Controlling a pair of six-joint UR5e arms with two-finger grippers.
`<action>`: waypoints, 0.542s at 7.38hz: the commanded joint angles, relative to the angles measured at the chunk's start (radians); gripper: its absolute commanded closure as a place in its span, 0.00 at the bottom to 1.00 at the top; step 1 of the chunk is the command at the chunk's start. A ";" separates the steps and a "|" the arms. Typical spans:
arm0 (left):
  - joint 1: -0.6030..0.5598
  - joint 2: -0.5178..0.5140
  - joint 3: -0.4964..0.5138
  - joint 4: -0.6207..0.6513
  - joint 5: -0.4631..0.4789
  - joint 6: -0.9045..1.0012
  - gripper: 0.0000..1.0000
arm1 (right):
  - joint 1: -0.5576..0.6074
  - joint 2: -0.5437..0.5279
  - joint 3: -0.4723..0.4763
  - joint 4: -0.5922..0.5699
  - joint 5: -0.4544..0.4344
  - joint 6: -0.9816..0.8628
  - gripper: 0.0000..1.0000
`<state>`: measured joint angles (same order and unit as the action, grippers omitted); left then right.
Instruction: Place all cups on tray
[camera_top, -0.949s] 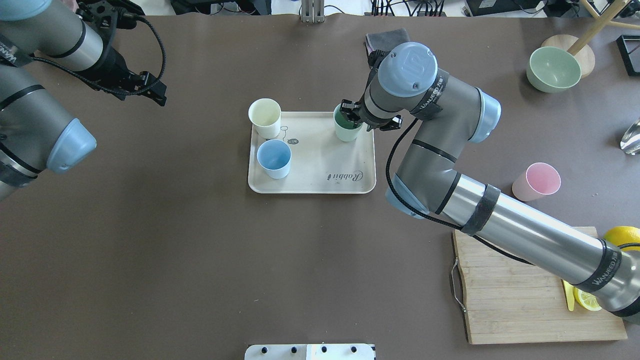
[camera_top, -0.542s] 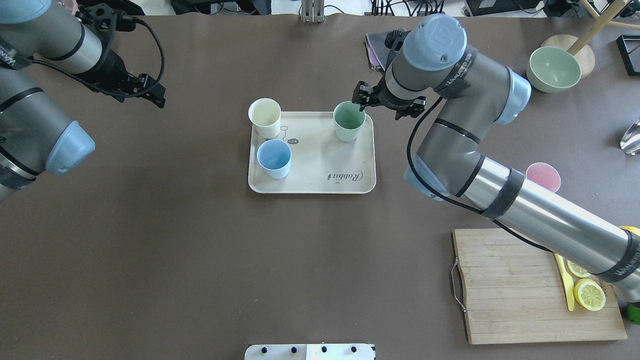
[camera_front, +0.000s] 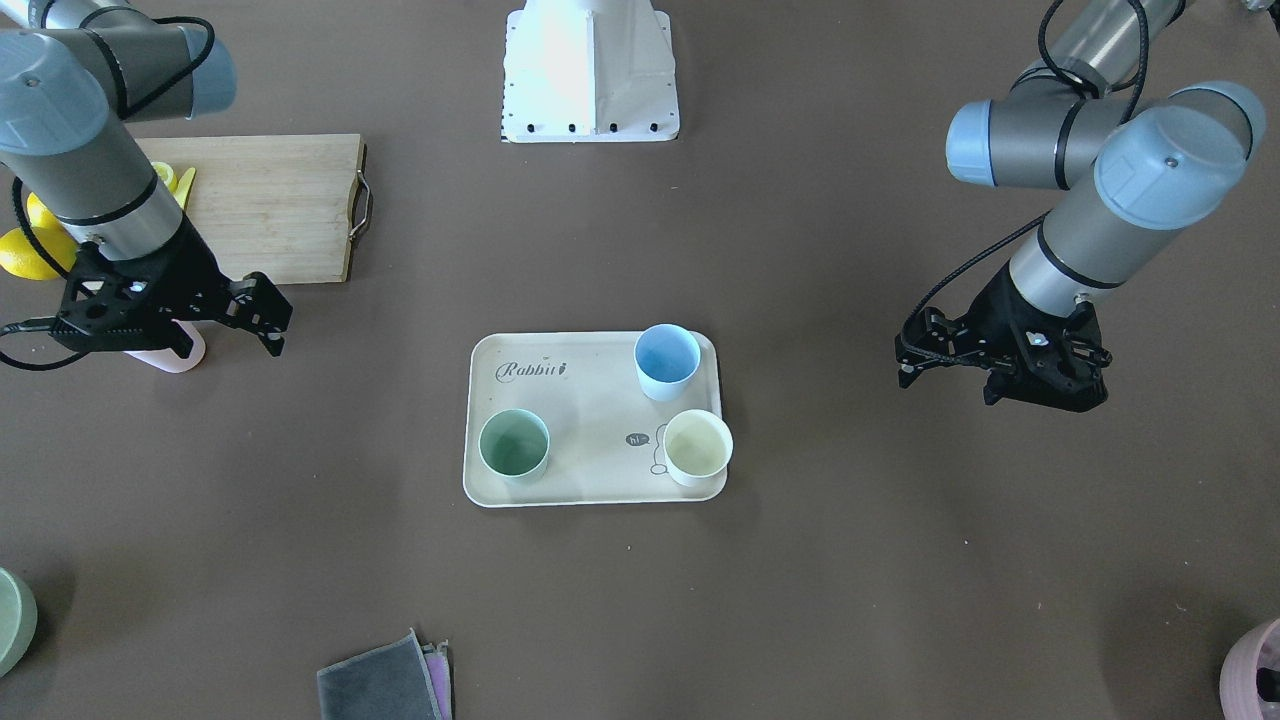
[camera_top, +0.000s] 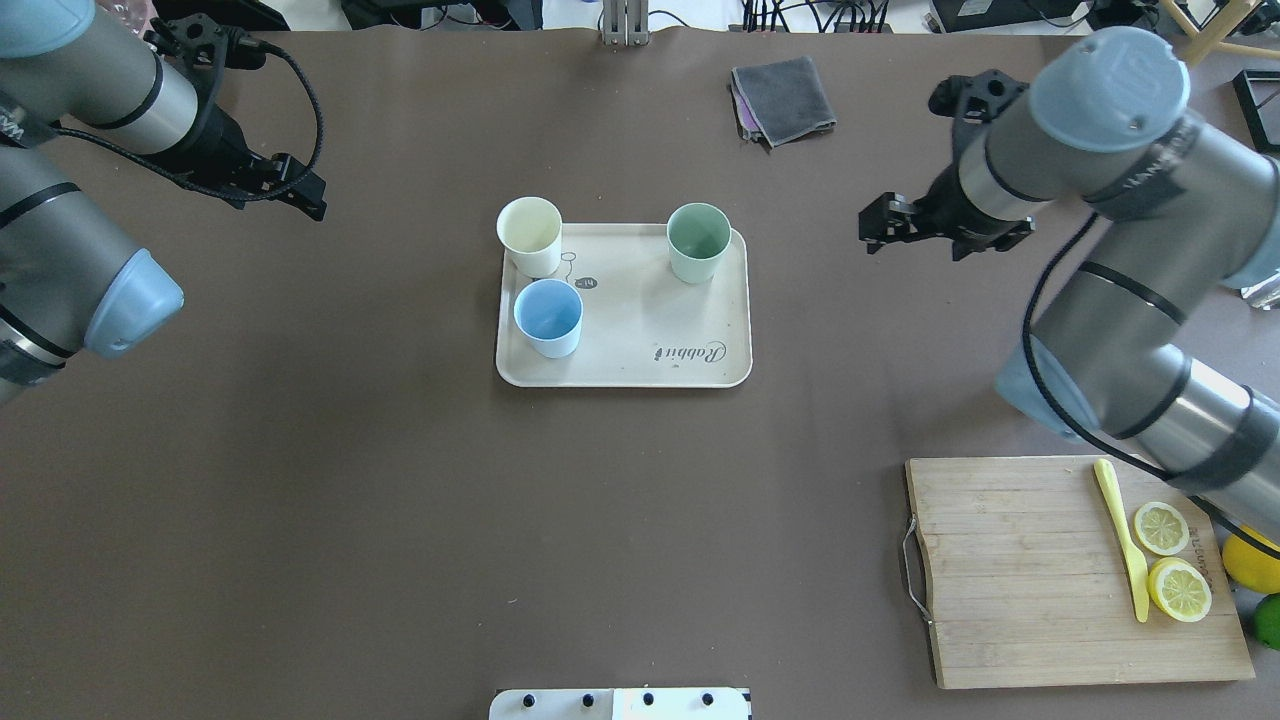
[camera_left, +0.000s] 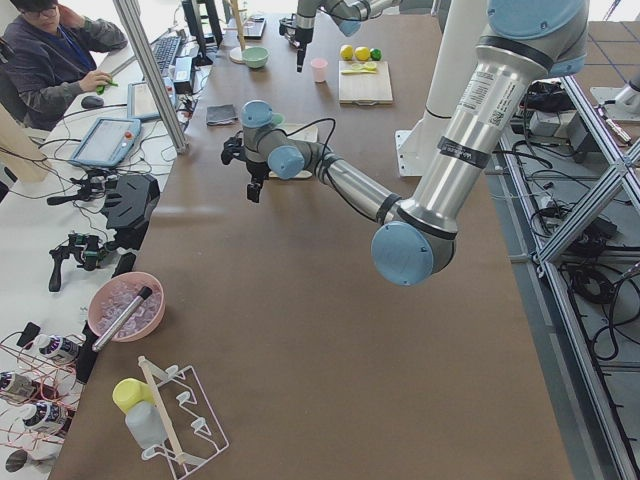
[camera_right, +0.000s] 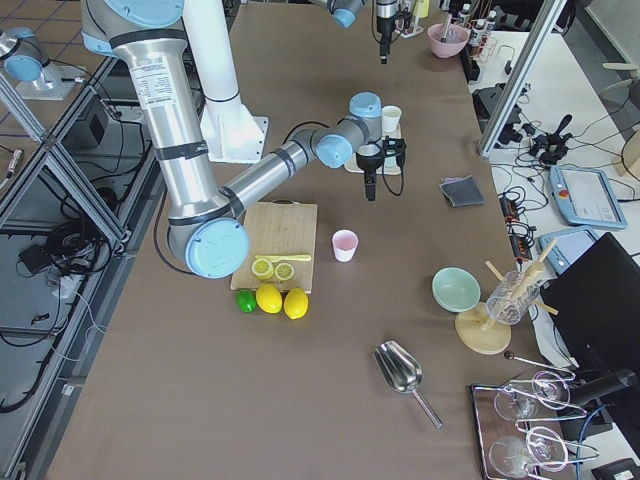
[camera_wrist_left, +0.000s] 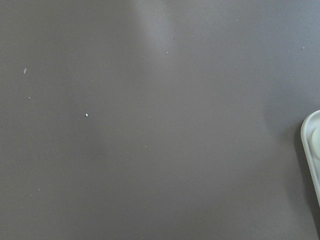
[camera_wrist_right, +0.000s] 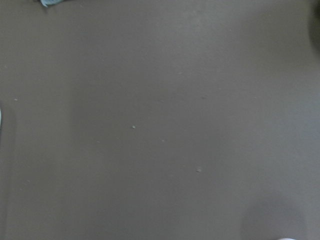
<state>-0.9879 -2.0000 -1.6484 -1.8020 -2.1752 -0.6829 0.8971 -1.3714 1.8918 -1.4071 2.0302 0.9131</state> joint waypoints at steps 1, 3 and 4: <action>0.000 0.007 -0.004 0.000 0.000 -0.001 0.02 | 0.013 -0.229 0.010 0.267 0.019 -0.037 0.00; 0.000 0.010 -0.004 0.000 0.000 0.000 0.02 | 0.035 -0.331 0.006 0.323 0.022 -0.122 0.00; 0.000 0.012 -0.008 0.000 0.000 -0.001 0.02 | 0.036 -0.337 -0.040 0.326 -0.004 -0.153 0.00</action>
<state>-0.9879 -1.9901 -1.6534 -1.8024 -2.1752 -0.6831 0.9271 -1.6753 1.8889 -1.1016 2.0469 0.8080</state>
